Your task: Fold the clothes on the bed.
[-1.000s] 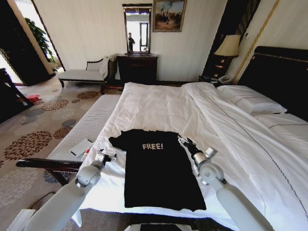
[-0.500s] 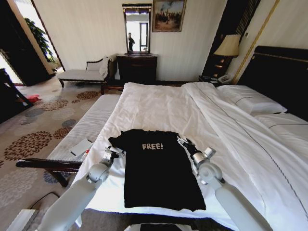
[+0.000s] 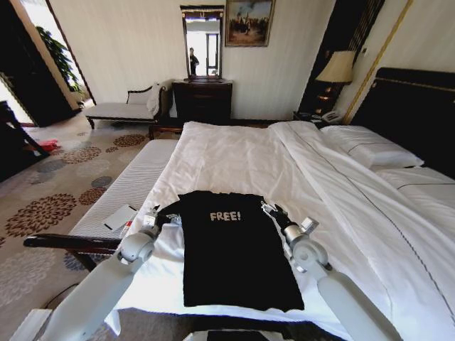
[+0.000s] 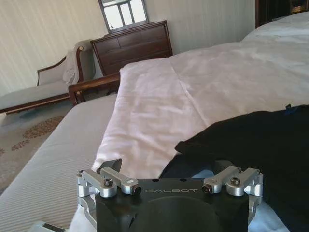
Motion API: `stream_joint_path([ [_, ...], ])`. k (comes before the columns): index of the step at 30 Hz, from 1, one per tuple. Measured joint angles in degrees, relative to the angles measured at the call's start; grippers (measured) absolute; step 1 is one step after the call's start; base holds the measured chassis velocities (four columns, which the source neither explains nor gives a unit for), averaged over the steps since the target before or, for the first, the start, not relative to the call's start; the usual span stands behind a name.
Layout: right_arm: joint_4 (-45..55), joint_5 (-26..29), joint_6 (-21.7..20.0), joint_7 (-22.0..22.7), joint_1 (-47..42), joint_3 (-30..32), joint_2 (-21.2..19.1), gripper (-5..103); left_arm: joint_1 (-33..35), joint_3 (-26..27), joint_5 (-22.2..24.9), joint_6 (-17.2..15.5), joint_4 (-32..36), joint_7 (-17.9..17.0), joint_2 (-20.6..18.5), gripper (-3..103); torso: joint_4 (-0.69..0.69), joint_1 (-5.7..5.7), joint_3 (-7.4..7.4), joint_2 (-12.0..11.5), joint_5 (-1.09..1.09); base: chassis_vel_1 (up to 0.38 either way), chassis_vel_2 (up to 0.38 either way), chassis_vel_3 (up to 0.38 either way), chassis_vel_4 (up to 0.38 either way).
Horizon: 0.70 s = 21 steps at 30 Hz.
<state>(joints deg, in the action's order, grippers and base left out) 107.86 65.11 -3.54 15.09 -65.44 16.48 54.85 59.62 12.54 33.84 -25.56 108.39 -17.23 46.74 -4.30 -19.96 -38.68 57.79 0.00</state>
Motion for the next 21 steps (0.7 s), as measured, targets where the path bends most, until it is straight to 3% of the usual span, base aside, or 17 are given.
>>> stream_joint_path([
  [5,0.69,-0.23,-0.04,0.13,-1.14,1.08,0.07,100,0.76,1.01,2.38,-2.32,3.91,-1.25,-2.61,100,-0.02,0.0,0.0,0.0,0.0,0.0,0.0,0.0,0.0],
  [13,1.88,-0.24,-0.07,0.4,-2.47,2.91,-0.18,100,0.66,2.04,3.96,-3.1,4.47,-1.85,-1.37,100,0.0,0.0,0.0,0.0,-0.01,0.0,0.0,0.0,0.0],
  [21,2.32,-0.1,-0.08,0.43,-3.66,4.32,-0.55,100,0.12,4.3,15.82,-5.24,5.23,-5.37,3.01,100,-0.01,0.0,0.0,0.0,0.01,0.0,0.0,0.0,0.0],
])
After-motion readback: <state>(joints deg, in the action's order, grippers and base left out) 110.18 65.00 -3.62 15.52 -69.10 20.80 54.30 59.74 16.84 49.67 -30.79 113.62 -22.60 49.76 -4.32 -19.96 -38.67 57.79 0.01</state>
